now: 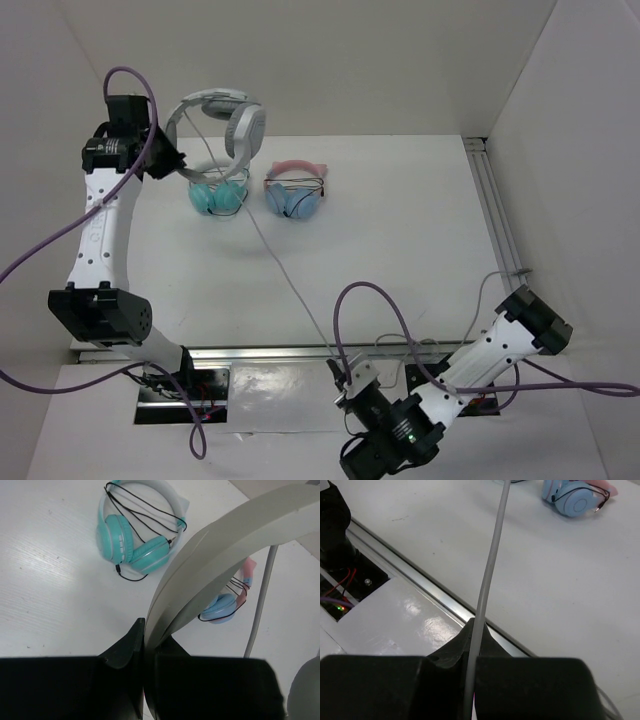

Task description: Wrap the headphones

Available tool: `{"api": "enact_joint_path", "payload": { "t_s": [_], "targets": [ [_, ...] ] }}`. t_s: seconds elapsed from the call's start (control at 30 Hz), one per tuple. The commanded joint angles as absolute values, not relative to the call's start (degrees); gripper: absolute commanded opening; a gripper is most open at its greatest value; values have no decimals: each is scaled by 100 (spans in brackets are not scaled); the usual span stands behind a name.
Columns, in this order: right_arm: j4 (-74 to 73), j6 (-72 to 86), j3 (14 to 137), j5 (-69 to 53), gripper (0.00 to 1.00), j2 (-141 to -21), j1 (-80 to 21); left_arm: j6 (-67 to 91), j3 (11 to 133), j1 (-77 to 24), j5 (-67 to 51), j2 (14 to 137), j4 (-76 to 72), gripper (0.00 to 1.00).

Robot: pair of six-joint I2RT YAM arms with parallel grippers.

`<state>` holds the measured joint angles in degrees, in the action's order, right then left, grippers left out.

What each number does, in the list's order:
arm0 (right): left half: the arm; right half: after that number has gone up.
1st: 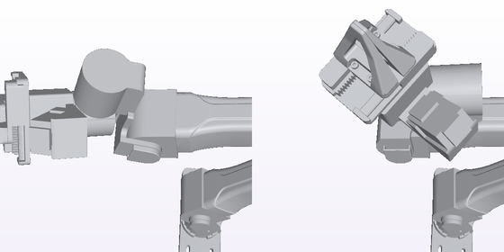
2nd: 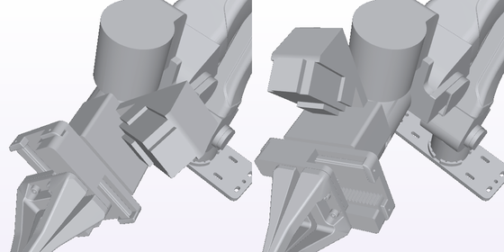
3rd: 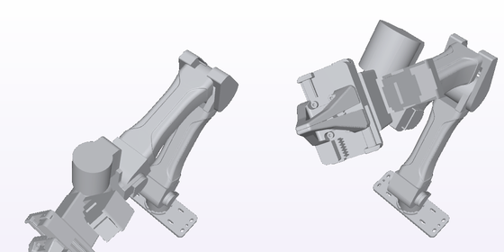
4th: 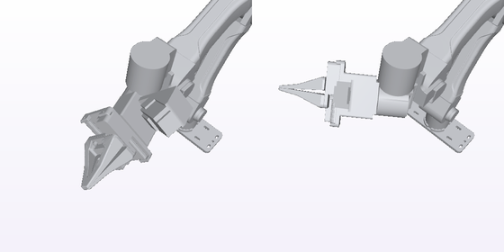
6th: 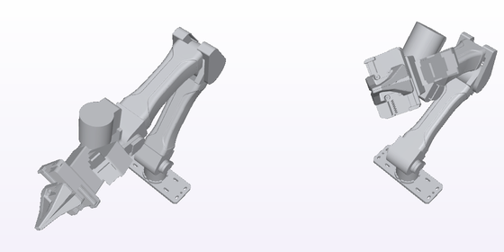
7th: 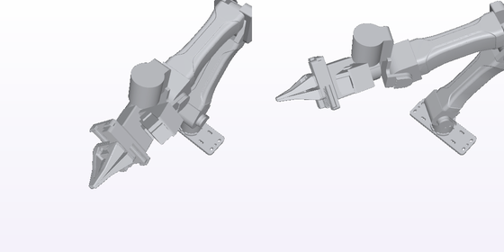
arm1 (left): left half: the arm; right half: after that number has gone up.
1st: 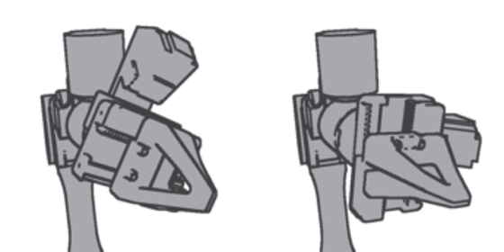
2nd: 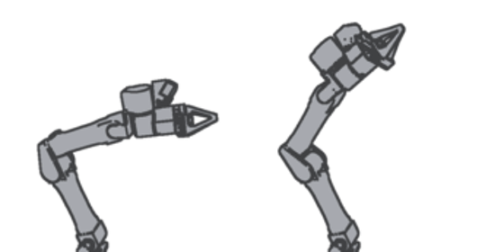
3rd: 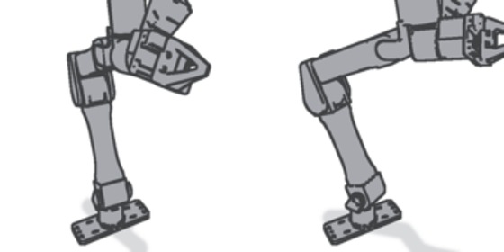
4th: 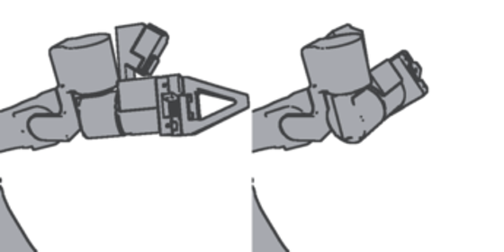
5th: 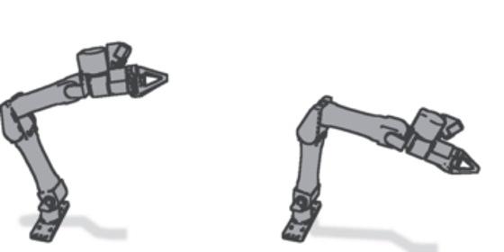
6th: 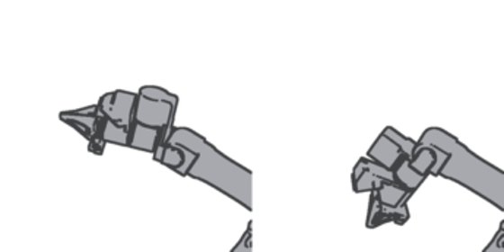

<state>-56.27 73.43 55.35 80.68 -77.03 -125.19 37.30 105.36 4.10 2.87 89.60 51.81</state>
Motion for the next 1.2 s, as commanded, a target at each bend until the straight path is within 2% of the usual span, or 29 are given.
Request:
{"api": "enact_joint_path", "payload": {
  "t_s": [0.0, 0.27, 0.47, 0.5, 0.57, 0.6, 0.63, 0.67, 0.7, 0.73, 0.83, 1.03, 1.17],
  "targets": [
    [-7541, 9027, 6133, 8578, 0, -7971, -12630, 3797, 10512, 431, 351, 8745, 4509, 0],
    [-7471, 7939, 7311, 9026, 0, -7919, -13113, 3630, 9950, -148, 1247, 8745, 4316, 0],
    [-7242, 7164, 8373, 9334, 0, -8112, -13052, 3568, 9756, -658, 1713, 8807, 4175, 0],
    [-7120, 6615, 8489, 9334, 0, -8112, -12973, 3568, 9756, -720, 1827, 8807, 4175, 0],
    [-5641, 5176, 8735, 9150, 0, -8217, -12719, 3489, 9808, -1052, 2221, 8807, 4175, 0],
    [-4859, 3262, 8736, 9010, 0, -8218, -12587, 3402, 9809, -1203, 2389, 8859, 4175, 0],
    [-3059, 2217, 8736, 8548, 0, -8148, -12299, 3349, 9861, -1343, 2556, 8859, 4175, 0],
    [-1936, 1162, 8388, 8369, 0, -8026, -12105, 3288, 9861, -1484, 2706, 8859, 4175, 0],
    [-794, -641, 8106, 8176, 0, -7859, -11946, 3287, 9861, -1677, 2855, 8859, 4175, 0],
    [853, -1207, 7851, 7887, 0, -7509, -11701, 3287, 9800, -1740, 2856, 8859, 4175, 0],
    [460, -1240, 8224, 7305, 0, -7348, -11261, 3287, 9520, -1819, 2936, 8640, 4175, 0],
    [-964, -1442, 9789, 5874, 0, -7699, -9549, 3103, 8877, -1951, 2873, 8279, 3850, 0],
    [-1160, -1503, 10335, 5380, 0, -7822, -9072, 2998, 8658, -2083, 2953, 8279, 3788, 0]
  ]
}}
